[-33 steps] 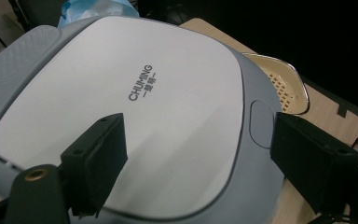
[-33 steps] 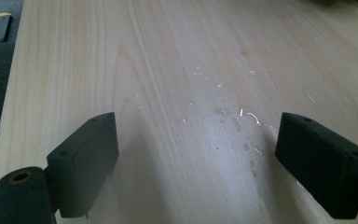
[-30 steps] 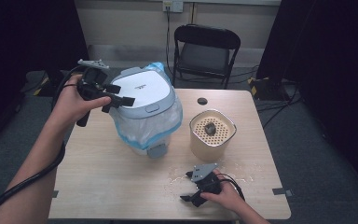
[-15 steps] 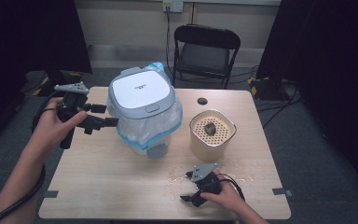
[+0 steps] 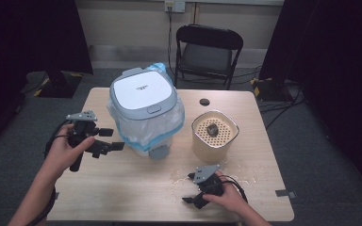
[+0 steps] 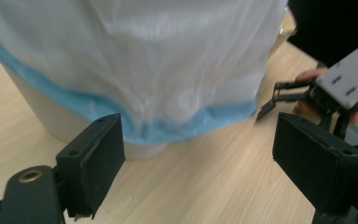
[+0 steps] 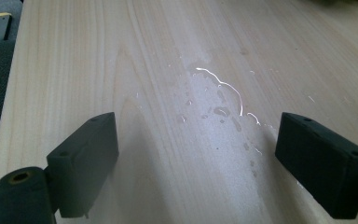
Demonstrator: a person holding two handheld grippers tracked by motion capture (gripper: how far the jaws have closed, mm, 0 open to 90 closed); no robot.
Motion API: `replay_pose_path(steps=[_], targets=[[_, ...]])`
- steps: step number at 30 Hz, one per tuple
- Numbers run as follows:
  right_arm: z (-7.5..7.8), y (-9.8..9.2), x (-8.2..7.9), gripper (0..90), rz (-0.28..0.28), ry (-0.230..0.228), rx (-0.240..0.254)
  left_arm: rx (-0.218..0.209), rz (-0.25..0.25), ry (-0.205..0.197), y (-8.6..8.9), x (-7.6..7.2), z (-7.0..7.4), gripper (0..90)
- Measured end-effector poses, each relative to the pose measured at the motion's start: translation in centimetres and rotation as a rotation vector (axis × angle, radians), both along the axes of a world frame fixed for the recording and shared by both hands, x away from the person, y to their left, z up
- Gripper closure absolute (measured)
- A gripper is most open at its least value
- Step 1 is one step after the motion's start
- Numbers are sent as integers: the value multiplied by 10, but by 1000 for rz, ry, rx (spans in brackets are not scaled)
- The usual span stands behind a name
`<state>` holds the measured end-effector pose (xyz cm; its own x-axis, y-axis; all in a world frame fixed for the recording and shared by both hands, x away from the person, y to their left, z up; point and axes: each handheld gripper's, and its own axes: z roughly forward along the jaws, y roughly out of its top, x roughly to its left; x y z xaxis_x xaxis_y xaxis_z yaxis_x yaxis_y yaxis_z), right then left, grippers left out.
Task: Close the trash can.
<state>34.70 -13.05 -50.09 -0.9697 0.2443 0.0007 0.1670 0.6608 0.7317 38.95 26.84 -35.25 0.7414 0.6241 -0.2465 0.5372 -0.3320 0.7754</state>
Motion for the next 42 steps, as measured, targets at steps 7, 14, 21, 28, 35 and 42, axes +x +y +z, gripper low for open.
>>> replay_pose_path(steps=[7, 14, 21, 28, 35, 42], targets=[[0, 0, 0, 123, 0, 0, 0, -5, -6, 39, -2, -2, -32, 167], [0, 0, 0, 123, 0, 0, 0, -6, -11, 63, -7, -5, -61, 168], [0, 0, 0, 123, 0, 0, 0, 19, -29, 81, -17, -9, -90, 172], [0, 0, 0, 123, 0, 0, 0, 38, -58, 105, -27, -15, -114, 178], [0, 0, 0, 123, 0, -1, 0, 79, -82, 106, -37, -18, -128, 178], [0, 0, 0, 123, 0, 0, 0, 98, -99, 68, -45, -19, -136, 178]])
